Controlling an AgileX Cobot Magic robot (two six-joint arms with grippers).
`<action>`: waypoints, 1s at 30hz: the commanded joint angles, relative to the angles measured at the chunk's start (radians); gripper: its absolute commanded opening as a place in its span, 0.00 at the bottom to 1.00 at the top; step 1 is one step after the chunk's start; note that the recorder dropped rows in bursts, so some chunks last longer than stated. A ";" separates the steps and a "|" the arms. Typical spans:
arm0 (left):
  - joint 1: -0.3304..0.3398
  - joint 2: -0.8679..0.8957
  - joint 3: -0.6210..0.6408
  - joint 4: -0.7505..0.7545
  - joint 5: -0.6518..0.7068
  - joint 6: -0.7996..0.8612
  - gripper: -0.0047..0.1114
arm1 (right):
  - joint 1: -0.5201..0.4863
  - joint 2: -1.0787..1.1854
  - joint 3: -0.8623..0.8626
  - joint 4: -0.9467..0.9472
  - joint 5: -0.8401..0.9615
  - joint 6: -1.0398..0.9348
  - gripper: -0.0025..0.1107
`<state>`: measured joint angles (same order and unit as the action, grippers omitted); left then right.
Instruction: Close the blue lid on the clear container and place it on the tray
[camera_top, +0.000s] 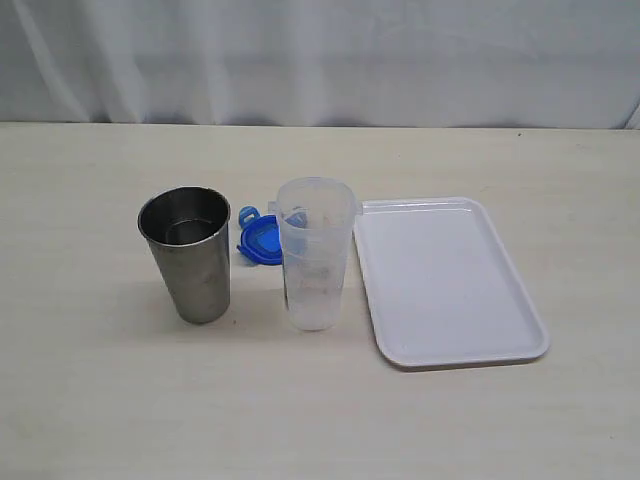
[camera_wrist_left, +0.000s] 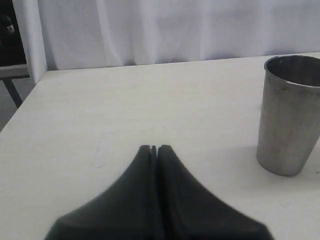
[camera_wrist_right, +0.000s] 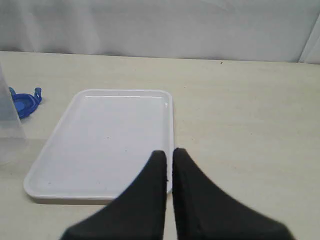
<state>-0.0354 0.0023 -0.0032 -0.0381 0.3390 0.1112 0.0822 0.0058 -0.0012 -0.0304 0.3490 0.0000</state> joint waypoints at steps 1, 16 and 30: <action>0.001 -0.002 0.003 -0.001 -0.071 -0.004 0.04 | 0.003 -0.006 0.001 0.001 -0.006 0.000 0.06; 0.001 -0.002 0.003 -0.008 -0.715 -0.063 0.04 | 0.003 -0.006 0.001 0.001 -0.006 0.000 0.06; 0.001 0.290 -0.080 0.118 -0.980 -0.319 0.84 | 0.003 -0.006 0.001 0.001 -0.006 0.000 0.06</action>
<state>-0.0354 0.2252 -0.0651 0.0000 -0.6187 -0.1800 0.0822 0.0058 -0.0012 -0.0304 0.3490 0.0000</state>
